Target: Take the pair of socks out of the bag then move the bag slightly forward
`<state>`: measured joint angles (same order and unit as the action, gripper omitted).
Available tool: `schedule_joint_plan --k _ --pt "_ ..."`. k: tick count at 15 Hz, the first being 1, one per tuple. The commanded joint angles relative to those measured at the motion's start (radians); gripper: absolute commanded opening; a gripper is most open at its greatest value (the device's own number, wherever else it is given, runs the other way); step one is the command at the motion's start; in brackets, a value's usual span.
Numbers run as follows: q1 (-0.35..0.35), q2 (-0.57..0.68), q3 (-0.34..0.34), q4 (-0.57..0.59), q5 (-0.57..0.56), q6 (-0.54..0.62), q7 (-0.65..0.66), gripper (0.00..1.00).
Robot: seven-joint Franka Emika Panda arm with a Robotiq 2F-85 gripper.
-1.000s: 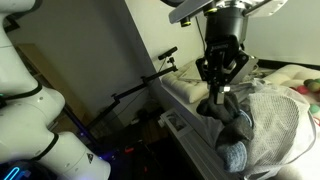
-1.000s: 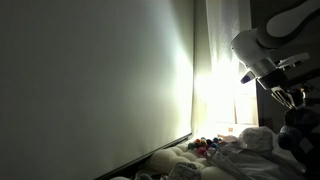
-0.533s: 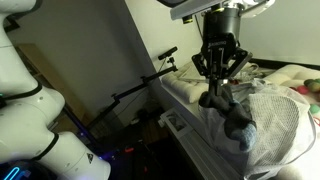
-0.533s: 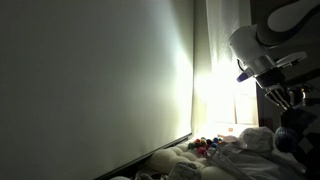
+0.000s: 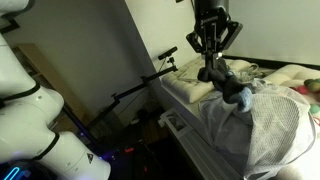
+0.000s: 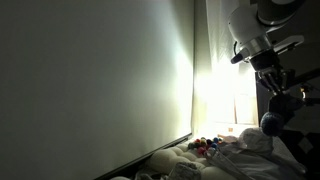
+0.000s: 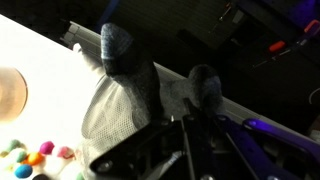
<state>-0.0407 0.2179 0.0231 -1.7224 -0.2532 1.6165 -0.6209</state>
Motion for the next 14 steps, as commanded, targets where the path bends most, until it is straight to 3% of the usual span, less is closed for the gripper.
schedule_joint_plan --k 1,14 --pt "0.022 -0.059 0.017 0.014 0.030 0.026 0.032 0.05" --pt "0.131 -0.206 0.087 0.011 0.064 0.137 0.015 0.05"
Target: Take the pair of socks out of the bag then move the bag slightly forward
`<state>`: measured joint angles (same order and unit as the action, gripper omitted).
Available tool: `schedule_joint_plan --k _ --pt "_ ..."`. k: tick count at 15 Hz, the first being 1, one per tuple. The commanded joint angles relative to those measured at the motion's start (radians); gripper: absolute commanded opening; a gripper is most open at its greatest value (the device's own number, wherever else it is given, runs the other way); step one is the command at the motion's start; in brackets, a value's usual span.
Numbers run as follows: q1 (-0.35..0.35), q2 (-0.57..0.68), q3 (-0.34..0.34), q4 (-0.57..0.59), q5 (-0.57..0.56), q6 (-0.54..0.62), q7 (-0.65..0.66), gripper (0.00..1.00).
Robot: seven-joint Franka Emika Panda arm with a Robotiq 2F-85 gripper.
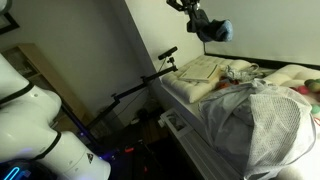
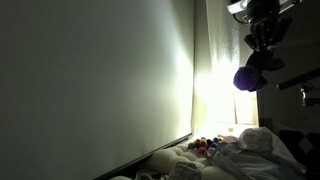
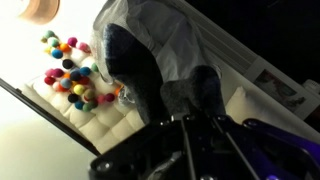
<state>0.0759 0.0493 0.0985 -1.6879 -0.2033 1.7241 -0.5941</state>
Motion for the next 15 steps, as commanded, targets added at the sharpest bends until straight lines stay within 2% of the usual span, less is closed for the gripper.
schedule_joint_plan --k 1,12,15 --pt "0.025 -0.040 0.018 -0.023 0.011 0.028 -0.012 0.05" --pt "0.104 -0.008 0.084 0.052 -0.017 0.000 -0.018 0.04" --pt "0.114 -0.019 0.091 0.043 -0.028 0.084 -0.005 0.03"
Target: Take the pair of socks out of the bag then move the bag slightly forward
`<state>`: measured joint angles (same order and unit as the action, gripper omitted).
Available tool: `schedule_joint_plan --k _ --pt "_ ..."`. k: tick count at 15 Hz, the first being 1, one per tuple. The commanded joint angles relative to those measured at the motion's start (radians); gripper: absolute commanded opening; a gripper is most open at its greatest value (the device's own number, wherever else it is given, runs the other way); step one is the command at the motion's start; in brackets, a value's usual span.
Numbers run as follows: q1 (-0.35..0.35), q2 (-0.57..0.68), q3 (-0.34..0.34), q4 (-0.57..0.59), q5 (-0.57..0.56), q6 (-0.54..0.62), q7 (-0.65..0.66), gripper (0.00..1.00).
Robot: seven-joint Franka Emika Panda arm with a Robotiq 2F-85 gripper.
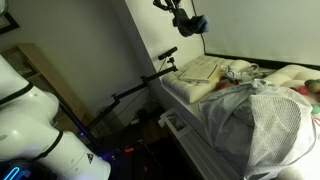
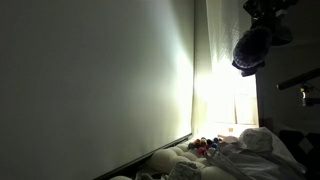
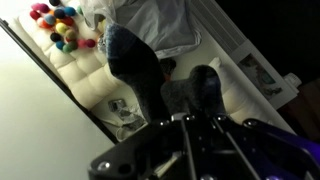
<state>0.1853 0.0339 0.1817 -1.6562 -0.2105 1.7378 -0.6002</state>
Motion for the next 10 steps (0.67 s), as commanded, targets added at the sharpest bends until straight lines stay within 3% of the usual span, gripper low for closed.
schedule_joint_plan --k 1,4,6,7,9,10 --pt "0.006 -0.002 0.008 0.010 -0.023 0.102 -0.001 0.03" --pt "0.005 0.003 0.004 0.001 -0.032 0.210 0.020 0.03" --pt "0.004 0.013 0.004 0.010 -0.039 0.223 0.019 0.03" --pt "0.005 0.019 0.005 0.018 -0.043 0.198 0.013 0.36" --pt "0.006 0.015 0.006 0.009 -0.059 0.195 0.009 0.43" --pt "0.006 0.013 0.005 0.005 -0.069 0.191 0.004 0.52"
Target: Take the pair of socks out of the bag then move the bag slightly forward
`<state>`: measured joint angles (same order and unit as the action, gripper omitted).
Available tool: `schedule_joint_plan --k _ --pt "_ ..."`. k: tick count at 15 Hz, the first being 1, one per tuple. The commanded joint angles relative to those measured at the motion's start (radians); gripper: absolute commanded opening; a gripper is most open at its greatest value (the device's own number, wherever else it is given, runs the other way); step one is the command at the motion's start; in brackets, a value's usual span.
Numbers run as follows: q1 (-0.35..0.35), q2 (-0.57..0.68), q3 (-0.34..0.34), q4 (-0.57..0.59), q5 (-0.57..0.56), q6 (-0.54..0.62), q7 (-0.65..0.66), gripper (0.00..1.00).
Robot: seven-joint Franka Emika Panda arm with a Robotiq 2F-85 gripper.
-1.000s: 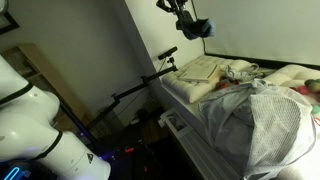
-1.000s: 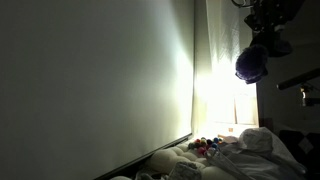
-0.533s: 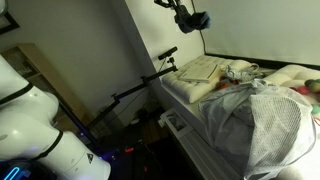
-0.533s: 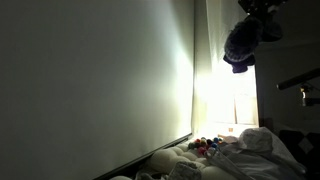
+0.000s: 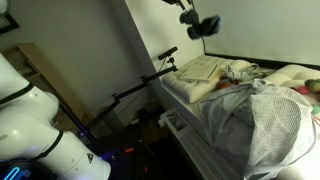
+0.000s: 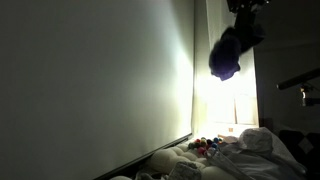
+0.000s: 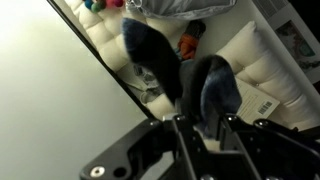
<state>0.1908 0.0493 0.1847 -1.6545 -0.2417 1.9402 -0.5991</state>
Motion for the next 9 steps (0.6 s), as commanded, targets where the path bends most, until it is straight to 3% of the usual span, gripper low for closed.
schedule_joint_plan --k 1,6,9 --pt "0.000 -0.006 0.002 -0.004 -0.052 -0.007 -0.003 0.59" --pt "-0.012 -0.044 -0.010 -0.063 -0.109 -0.014 0.026 0.96" --pt "-0.037 -0.084 -0.036 -0.137 -0.141 -0.040 0.060 1.00"
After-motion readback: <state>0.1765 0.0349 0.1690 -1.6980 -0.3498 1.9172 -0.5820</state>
